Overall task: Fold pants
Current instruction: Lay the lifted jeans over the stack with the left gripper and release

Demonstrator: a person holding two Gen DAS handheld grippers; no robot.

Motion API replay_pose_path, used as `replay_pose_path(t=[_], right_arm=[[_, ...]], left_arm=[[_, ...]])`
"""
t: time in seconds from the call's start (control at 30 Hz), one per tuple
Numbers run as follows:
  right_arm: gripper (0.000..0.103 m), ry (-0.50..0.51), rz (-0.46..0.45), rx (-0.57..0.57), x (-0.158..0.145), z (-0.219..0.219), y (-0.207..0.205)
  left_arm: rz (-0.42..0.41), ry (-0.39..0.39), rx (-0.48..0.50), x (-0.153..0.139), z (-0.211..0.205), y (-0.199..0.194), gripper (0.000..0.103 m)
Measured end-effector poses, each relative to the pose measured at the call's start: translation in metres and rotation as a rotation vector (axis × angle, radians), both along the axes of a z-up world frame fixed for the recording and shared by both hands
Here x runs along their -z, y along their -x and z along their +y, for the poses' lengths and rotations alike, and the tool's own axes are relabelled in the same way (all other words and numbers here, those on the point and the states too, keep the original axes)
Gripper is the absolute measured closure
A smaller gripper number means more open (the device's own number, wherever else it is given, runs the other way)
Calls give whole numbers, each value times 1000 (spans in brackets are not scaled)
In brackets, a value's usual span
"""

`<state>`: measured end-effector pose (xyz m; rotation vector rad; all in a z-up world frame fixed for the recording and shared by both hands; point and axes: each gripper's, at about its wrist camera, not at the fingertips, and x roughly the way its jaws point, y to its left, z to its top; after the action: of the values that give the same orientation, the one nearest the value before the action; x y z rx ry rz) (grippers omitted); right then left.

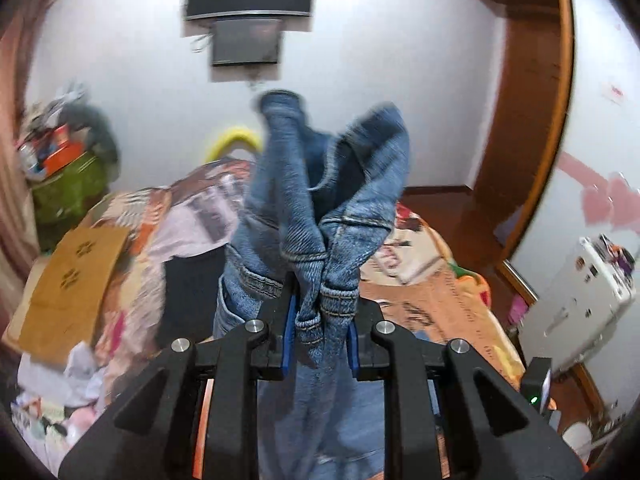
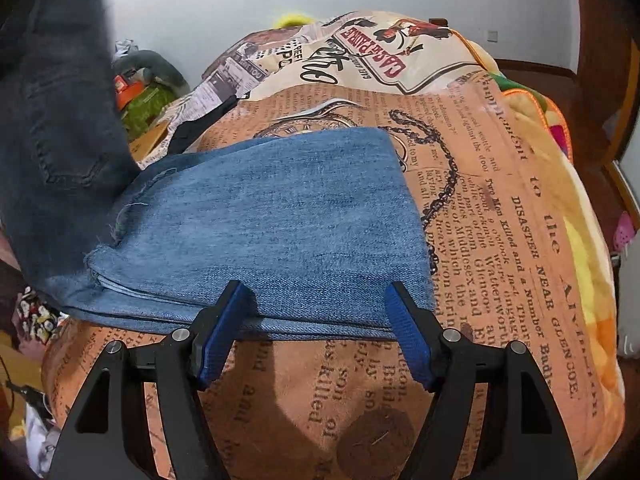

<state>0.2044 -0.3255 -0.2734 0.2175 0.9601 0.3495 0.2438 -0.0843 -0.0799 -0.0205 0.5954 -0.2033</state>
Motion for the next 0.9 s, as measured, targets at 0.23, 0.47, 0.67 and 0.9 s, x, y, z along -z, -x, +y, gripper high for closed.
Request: replay_pose_path(t=[0.23, 0.47, 0.67, 0.9], right_arm=[[33, -24, -13, 2, 2, -2, 1], [33, -39, -17, -1, 2, -4, 6], [33, -46, -10, 8, -1, -6, 13], [34, -40, 34, -1, 2, -6, 29]], left_arm=[[142, -4, 170, 49, -86, -32, 83], [318, -63, 306, 117, -134, -32, 83], [416, -86, 358, 138, -140, -27, 75], [555, -140, 393, 164, -141, -18, 72]])
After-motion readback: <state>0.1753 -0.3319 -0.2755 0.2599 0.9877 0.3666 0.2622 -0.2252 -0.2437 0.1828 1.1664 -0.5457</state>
